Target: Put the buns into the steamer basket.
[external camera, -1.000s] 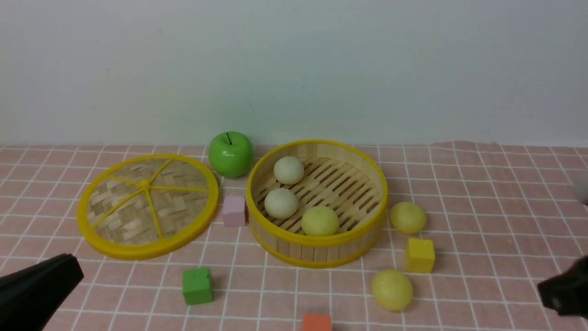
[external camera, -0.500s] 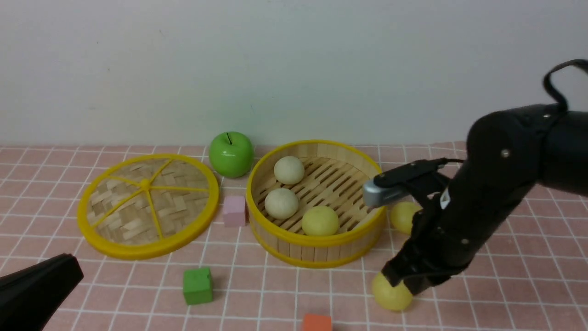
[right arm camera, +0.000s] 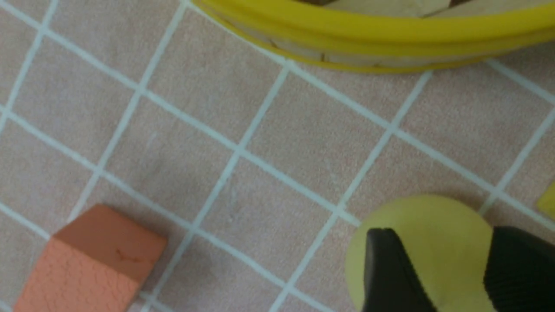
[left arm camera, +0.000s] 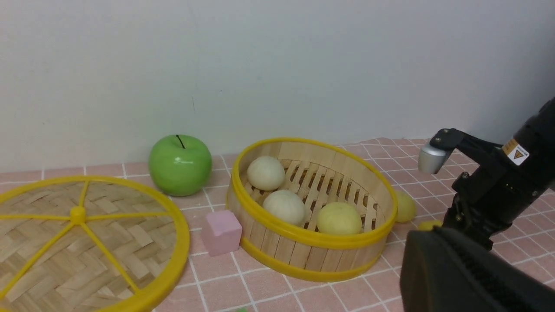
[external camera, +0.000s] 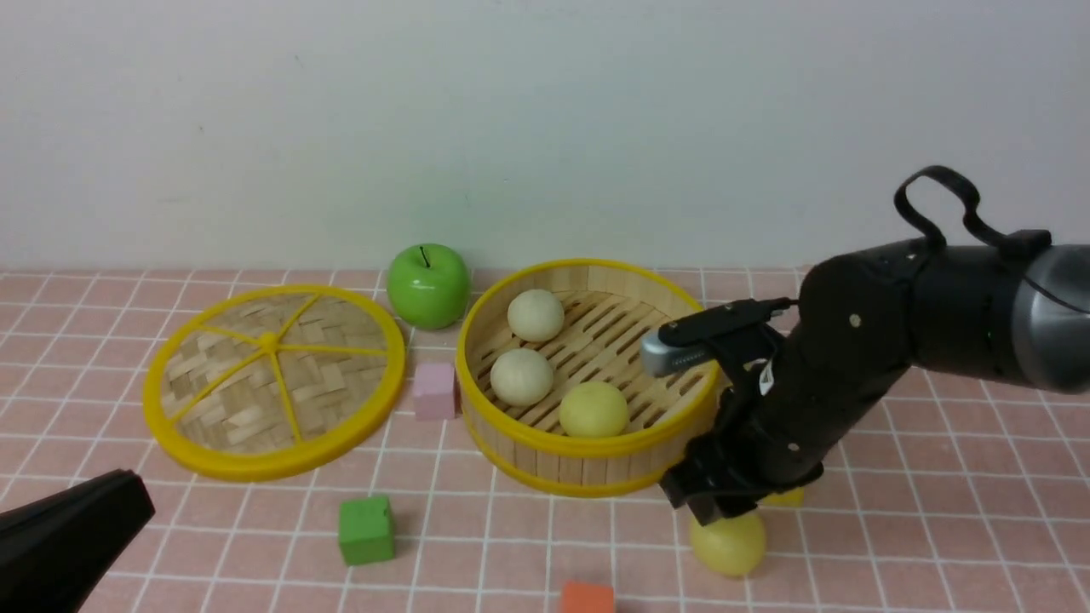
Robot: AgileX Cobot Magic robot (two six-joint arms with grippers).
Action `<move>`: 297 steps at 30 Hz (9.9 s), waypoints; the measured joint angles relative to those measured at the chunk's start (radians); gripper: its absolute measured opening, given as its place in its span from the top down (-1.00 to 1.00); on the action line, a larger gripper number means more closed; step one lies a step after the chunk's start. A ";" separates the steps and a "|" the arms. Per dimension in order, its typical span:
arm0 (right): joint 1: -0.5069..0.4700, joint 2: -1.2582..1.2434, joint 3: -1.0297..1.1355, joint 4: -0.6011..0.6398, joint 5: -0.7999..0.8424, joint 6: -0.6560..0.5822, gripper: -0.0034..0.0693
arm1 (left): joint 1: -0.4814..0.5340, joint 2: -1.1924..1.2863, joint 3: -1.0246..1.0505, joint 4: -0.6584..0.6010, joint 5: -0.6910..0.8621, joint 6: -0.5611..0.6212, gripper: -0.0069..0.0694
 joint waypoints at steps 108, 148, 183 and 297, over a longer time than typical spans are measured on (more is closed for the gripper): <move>-0.187 0.134 -0.238 -0.148 -0.079 0.017 0.87 | 0.000 0.000 0.000 0.001 -0.001 0.000 0.56; -0.019 0.223 -0.446 0.053 -0.317 -0.101 -0.67 | 0.000 0.000 0.000 0.001 -0.001 0.000 0.48; -0.019 -0.839 -0.070 -0.073 0.567 0.154 0.93 | 0.000 0.000 0.000 0.001 -0.001 0.000 0.42; -0.438 -1.837 1.191 -0.230 -0.320 0.136 0.74 | 0.477 -0.311 0.318 0.040 0.262 -0.054 0.86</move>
